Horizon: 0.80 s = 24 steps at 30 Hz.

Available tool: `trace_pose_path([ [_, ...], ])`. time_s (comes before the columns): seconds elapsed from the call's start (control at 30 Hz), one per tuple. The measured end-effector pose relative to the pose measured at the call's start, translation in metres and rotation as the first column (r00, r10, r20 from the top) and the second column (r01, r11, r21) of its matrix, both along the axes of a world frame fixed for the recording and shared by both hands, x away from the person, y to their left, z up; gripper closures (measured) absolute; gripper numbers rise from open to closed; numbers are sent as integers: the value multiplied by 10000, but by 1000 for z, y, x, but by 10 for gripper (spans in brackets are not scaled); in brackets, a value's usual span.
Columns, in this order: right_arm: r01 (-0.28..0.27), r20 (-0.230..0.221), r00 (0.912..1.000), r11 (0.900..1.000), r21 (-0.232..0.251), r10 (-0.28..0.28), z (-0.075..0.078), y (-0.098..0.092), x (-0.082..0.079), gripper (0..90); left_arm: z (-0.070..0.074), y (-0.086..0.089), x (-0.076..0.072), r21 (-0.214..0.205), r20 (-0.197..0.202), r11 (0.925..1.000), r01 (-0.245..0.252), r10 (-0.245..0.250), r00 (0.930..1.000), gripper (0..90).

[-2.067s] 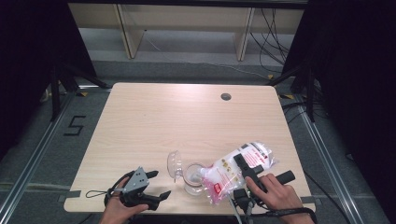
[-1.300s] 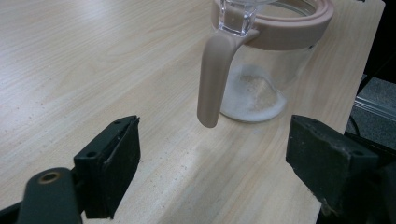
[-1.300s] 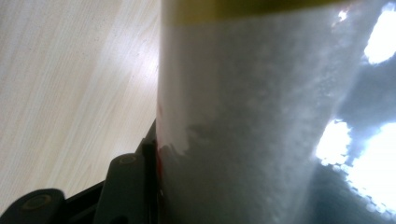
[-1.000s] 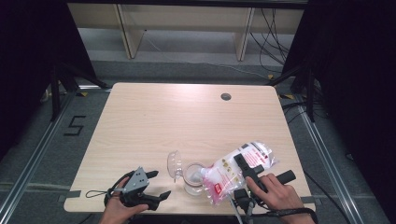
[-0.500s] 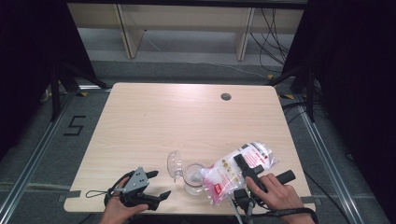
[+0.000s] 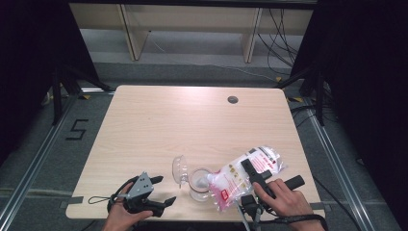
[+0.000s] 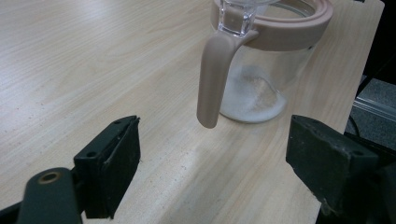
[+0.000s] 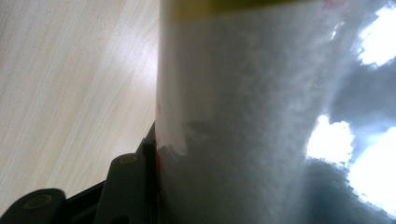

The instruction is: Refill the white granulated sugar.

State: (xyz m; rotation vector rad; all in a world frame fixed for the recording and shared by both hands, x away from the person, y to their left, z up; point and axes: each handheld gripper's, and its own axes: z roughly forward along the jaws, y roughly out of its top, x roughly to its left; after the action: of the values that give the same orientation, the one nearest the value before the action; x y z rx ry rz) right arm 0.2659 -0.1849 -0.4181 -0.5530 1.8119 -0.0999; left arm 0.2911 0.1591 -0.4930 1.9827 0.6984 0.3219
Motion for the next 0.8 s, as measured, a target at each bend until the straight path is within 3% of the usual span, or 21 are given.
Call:
trace_pose_path([
  [0.1, -166, 1, 9999, 9997, -150, 166, 1, 1, 1, 519, 0, 0, 0, 19, -2, 10000, -3, 3, 10000, 175],
  [0.2, 78, -47, 10000, 9999, 89, -77, 0, -2, 0, 520, 0, 0, 0, -25, 6, 10000, -30, 30, 10000, 175],
  [0.37, 83, 25, 10000, 10000, 28, -83, 1, -2, 0, 521, 0, 0, 0, 51, 7, 10000, 25, -25, 10000, 175],
  [0.43, -117, 35, 9999, 9999, -80, 117, 3, -1, 1, 521, 0, 0, 0, -4, -4, 10000, -20, 20, 10000, 175],
  [0.47, -137, 35, 9999, 9999, -9, 137, 4, -2, 1, 521, 0, 2, 1, 280, 93, 9996, 30, -32, 10000, 175],
  [0.5, 6, -48, 10000, 9998, 176, -5, 2, -3, 0, 521, 0, 2, 1, 280, 93, 9996, 30, -32, 10000, 175],
  [0.53, -26, -33, 10000, 9999, 103, 26, 3, -3, 0, 521, 0, -1, 0, -57, -15, 10000, -38, 38, 10000, 174],
  [0.8, -58, -12, 10000, 9999, 95, 58, 3, -2, 1, 523, -1, -1, 0, -49, -14, 10000, -22, 21, 10000, 174],
])
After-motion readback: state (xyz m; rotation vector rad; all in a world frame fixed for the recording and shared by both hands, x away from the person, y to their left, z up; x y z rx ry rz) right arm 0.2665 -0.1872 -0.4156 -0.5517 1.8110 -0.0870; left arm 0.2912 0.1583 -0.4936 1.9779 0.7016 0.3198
